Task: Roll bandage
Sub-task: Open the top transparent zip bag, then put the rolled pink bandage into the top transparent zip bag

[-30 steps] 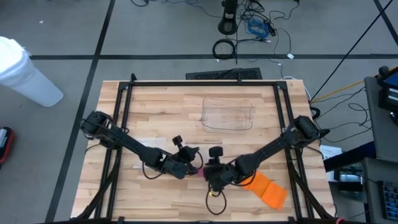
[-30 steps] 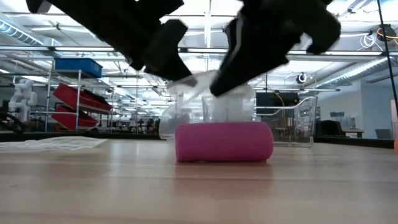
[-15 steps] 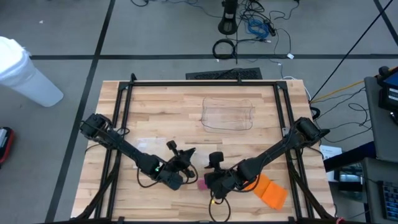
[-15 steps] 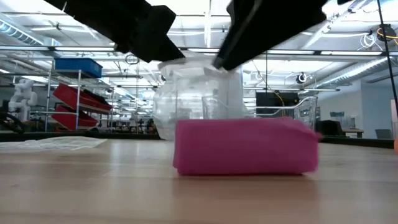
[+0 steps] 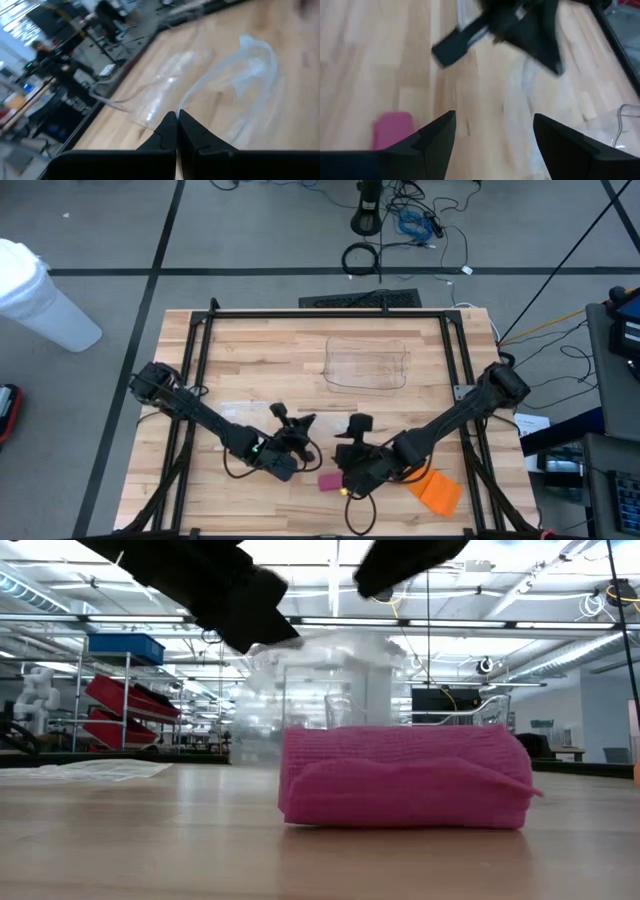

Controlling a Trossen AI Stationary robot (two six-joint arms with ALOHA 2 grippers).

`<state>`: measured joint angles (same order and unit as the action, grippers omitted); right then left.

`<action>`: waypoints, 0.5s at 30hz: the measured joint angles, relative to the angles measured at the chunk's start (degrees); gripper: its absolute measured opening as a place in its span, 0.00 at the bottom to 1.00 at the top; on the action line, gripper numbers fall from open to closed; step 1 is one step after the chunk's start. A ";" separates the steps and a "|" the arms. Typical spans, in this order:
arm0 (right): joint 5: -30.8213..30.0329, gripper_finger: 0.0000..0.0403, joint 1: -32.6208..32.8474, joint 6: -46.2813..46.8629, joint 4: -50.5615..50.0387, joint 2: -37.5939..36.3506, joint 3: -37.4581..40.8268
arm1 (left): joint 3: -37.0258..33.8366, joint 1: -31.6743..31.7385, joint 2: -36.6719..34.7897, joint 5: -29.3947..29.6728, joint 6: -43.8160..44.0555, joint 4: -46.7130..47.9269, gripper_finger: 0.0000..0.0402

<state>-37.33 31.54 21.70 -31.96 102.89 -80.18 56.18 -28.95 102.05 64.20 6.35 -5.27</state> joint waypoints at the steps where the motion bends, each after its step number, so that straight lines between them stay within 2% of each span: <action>1: 1.20 0.63 0.11 0.46 0.24 -0.66 0.00 | 0.00 -0.12 0.33 -1.43 -1.82 0.02 0.00; 4: 8.53 0.63 0.50 3.89 0.58 -1.91 0.00 | -0.02 -0.52 1.62 -5.57 -5.17 -0.07 0.00; 8: 18.19 0.62 1.05 7.49 1.35 -0.54 0.00 | -0.02 -1.11 3.43 -5.08 -5.21 -0.38 0.00; 15: 20.18 0.62 2.67 9.17 1.30 4.68 0.04 | -0.04 -2.20 4.81 -2.42 -5.60 -0.74 0.00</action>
<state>-17.15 34.22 30.87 -30.66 107.57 -80.14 56.14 -31.15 106.86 61.78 0.76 -6.01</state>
